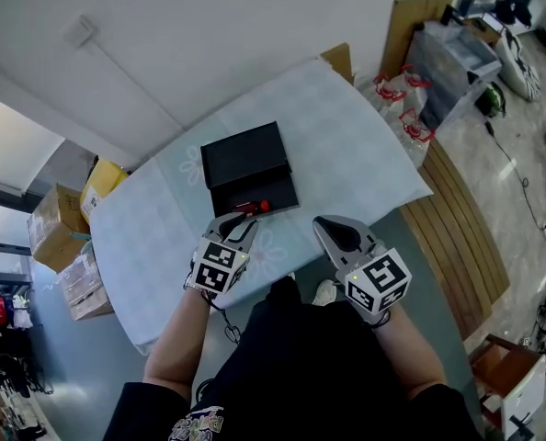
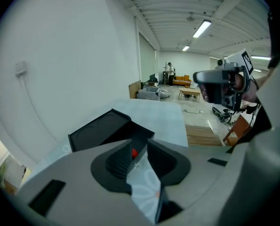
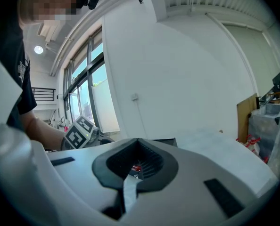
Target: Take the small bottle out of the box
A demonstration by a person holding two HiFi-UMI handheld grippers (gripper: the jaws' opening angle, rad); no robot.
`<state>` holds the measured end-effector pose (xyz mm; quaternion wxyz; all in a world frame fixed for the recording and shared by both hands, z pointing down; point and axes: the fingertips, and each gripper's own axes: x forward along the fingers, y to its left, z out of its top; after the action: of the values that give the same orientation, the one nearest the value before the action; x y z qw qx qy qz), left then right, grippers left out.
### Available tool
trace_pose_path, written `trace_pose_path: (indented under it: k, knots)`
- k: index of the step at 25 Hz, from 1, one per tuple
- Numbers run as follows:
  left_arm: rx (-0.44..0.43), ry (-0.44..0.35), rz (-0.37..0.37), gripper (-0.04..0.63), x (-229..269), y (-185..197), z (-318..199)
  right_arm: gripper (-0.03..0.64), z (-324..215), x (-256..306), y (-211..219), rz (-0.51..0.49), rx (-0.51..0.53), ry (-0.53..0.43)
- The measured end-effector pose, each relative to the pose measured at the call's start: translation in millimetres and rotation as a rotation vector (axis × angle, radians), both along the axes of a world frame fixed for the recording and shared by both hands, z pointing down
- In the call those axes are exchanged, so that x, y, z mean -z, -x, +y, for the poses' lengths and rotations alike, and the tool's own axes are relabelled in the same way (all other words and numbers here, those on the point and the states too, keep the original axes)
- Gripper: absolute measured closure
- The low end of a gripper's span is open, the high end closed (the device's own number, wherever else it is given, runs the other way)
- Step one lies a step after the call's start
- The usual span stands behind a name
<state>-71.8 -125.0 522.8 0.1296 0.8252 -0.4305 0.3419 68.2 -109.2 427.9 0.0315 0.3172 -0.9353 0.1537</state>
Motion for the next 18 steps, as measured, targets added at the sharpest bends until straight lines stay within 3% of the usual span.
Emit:
trace_pose_path:
  k: [10, 18]
  knots:
    - [-0.147, 0.105, -0.098, 0.48, -44.1, 2.7, -38.6, 0.598, -17.6, -16.2, 0.4, 0.023, -0.059, 0.056]
    - [-0.314, 0.269, -0.227, 0.479, -84.1, 2.4, -54.2, 0.598, -32.3, -30.9, -3.4, 0.029, -0.104, 0.109]
